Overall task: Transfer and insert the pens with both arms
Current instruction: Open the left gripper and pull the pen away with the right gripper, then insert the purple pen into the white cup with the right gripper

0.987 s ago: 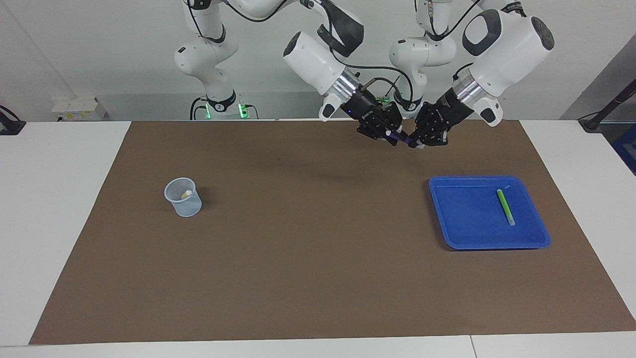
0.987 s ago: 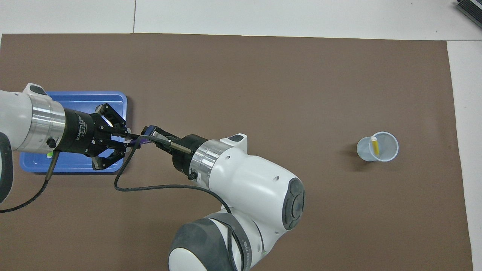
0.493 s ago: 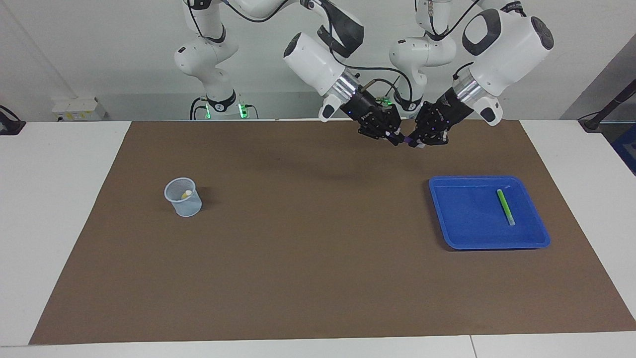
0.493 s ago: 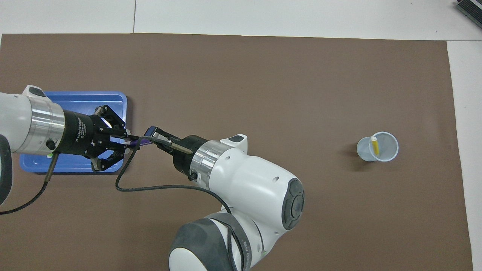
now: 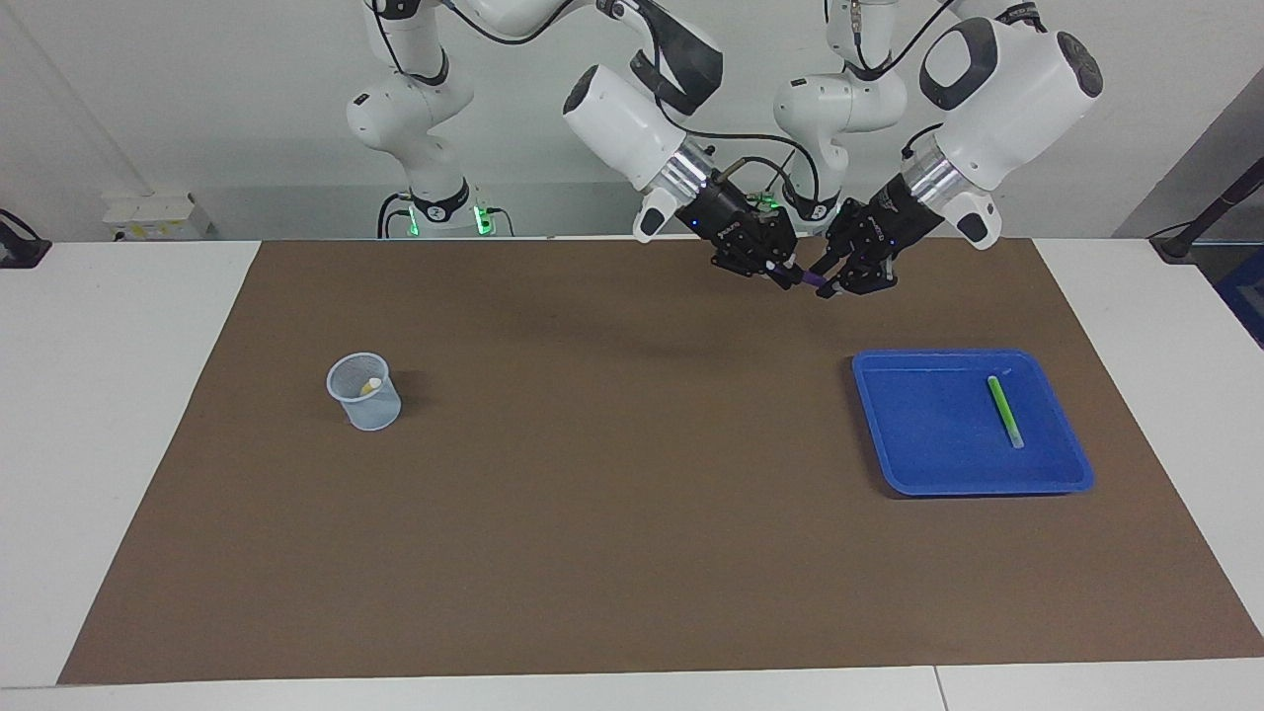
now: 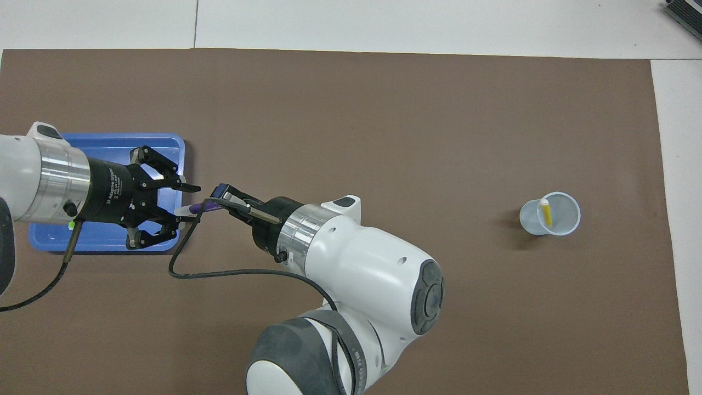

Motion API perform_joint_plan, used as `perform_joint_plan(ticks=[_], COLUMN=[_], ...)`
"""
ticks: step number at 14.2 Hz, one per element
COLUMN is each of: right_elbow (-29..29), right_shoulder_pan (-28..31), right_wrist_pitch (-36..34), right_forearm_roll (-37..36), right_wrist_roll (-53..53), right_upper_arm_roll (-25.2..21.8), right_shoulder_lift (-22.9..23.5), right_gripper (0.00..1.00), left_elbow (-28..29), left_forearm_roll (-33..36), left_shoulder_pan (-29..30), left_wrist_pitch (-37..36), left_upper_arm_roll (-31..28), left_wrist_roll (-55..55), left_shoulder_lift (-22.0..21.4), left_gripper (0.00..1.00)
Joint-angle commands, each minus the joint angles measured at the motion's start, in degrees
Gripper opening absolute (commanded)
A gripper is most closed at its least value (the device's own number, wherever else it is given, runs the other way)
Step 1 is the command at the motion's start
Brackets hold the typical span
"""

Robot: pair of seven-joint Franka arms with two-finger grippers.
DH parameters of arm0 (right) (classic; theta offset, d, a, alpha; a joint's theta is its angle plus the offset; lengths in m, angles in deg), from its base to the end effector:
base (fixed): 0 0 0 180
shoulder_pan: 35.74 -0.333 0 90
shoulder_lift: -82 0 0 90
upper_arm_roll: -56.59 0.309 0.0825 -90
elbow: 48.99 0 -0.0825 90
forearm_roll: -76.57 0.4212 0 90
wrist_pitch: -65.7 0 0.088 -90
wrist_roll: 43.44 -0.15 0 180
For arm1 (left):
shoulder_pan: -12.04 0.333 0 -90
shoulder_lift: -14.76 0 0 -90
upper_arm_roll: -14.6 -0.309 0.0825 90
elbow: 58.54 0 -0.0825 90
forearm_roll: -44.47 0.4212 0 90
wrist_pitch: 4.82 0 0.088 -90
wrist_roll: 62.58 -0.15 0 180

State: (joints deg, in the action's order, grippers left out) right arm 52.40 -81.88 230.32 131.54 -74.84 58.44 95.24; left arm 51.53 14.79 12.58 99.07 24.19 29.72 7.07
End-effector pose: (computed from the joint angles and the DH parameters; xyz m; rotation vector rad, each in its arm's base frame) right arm 0.5184 0.5179 0.4677 -2.0707 0.5727 -0.2322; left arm 0.5481 -0.1528 0.5064 1.9569 1.9644 -0.5040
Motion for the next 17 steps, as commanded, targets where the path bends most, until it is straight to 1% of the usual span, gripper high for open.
perform_joint_plan(ticks=[1,3,5,7,8,10,11,12,14,15,17], right_elbow=[1.2,2.0,2.0,2.0,2.1,2.0,1.6,1.2,1.1,1.1,1.1], right_shoulder_pan=[0.7,2.9,6.8,9.6,10.8,13.5,15.5,17.6,21.3,23.3,27.1], right_wrist_pitch=[-0.6,-6.2,-15.0,-20.7,-23.2,-29.4,-32.8,-36.1,-42.1,-45.3,-51.0], right_forearm_roll=[1.4,1.3,0.4,-1.5,-4.1,-12.5,-16.3,-18.6,-22.1,-26.0,-36.6], right_wrist_roll=[4.0,11.6,19.4,23.7,23.8,24.4,25.6,28.5,34.9,37.4,43.4], right_upper_arm_roll=[0.3,0.2,0.0,-0.2,-0.2,-0.2,-0.1,0.0,-0.3,-0.3,-0.1], right_shoulder_lift=[-1.0,-1.9,-2.6,-3.0,-3.2,-3.7,-3.7,-3.7,-4.7,-5.1,-6.2], right_gripper=[0.0,0.0,0.0,0.0,0.0,0.0,0.0,0.0,0.0,0.0,0.0], left_elbow=[2.3,2.3,2.7,4.3,5.0,5.4,5.4,5.4,5.4,5.4,5.4], left_forearm_roll=[-0.8,-0.8,-0.7,-0.2,0.1,1.4,3.0,4.9,9.7,12.6,17.6], left_shoulder_pan=[0.4,0.4,0.4,2.2,3.3,8.2,10.2,11.9,13.3,14.0,14.5], left_wrist_pitch=[1.2,0.9,0.4,-1.0,-2.7,-5.1,-6.1,-6.7,-7.9,-7.9,-7.4], left_upper_arm_roll=[-0.4,-0.5,-0.6,-0.7,-0.8,-0.8,-0.8,-0.8,-0.8,-0.8,-0.8], left_wrist_roll=[-0.3,-0.4,-3.3,-15.0,-22.8,-38.9,-46.5,-52.5,-63.5,-68.3,-78.2], left_shoulder_lift=[-2.1,-2.1,-2.9,-4.2,-5.0,-5.5,-5.5,-5.5,-5.6,-5.6,-5.6], left_gripper=[0.95,0.94,0.91,0.88,0.88,0.88,0.88,0.87,0.85,0.85,0.84])
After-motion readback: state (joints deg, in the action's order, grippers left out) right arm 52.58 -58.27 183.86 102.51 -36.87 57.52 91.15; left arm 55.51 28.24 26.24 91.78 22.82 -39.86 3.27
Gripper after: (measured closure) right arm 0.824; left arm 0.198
